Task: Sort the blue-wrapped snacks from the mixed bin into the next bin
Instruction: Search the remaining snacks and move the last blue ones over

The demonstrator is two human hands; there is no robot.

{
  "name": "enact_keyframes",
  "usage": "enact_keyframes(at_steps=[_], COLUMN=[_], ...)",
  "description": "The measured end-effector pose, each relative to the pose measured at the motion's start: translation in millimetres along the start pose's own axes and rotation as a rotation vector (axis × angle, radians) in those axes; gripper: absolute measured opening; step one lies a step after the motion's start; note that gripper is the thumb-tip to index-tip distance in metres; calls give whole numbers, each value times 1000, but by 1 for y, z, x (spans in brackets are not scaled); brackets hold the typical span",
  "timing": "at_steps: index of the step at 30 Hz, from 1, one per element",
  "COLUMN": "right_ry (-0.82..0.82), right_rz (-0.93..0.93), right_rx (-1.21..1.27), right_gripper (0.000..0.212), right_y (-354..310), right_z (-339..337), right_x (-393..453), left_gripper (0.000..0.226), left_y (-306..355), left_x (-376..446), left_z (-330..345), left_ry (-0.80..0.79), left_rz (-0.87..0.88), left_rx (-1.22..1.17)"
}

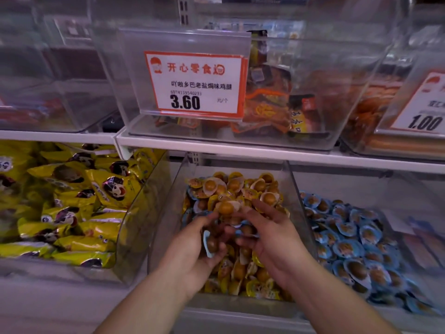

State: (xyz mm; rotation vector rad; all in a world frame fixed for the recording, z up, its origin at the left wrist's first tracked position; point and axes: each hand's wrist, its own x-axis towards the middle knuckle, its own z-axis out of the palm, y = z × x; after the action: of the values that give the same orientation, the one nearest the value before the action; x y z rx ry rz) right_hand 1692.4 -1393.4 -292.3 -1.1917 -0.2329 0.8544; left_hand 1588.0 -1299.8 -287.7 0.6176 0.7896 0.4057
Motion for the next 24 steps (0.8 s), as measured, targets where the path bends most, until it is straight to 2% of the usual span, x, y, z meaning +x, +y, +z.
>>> enact_keyframes(at_steps=[4,6,8,10,12,13,15,17,20,24], right_ry=[24,15,33,-1,-113,-166,-211,-227,-182,-126], right_rz=[48,42,34,75,160,181,168,127,36,-69], right_rx=[17,34,32,72,166,213,317,412,251,58], right_gripper=[12,17,26,31,40,42,43,45,47,37], right_y=[2,1,0,1,1,1,1,-2,-5,-6], right_z=[2,4,5,9,17,22,28,30,26,15], right_x=[-3,-5,-8,-14,-21,-25,-33,-39,-43,-47], left_gripper=[17,19,18,21,28,30,40,54,70,63], left_y=[-2,-1,0,-2,-8,-14,-26,-36,-38,-40], left_x=[-5,-9,-7,-6,-9,-11,-11,-12,-13,-16], left_z=[2,4,4,5,9,13,18,20,21,26], left_ry=[-105,-121,-10,154,127,61,3,-35,-119,-44], left_rz=[-36,2,170,503,851,945,1062,1114,1094,1223], left_rx=[52,59,49,175,485,648,966,1140,1135,1147])
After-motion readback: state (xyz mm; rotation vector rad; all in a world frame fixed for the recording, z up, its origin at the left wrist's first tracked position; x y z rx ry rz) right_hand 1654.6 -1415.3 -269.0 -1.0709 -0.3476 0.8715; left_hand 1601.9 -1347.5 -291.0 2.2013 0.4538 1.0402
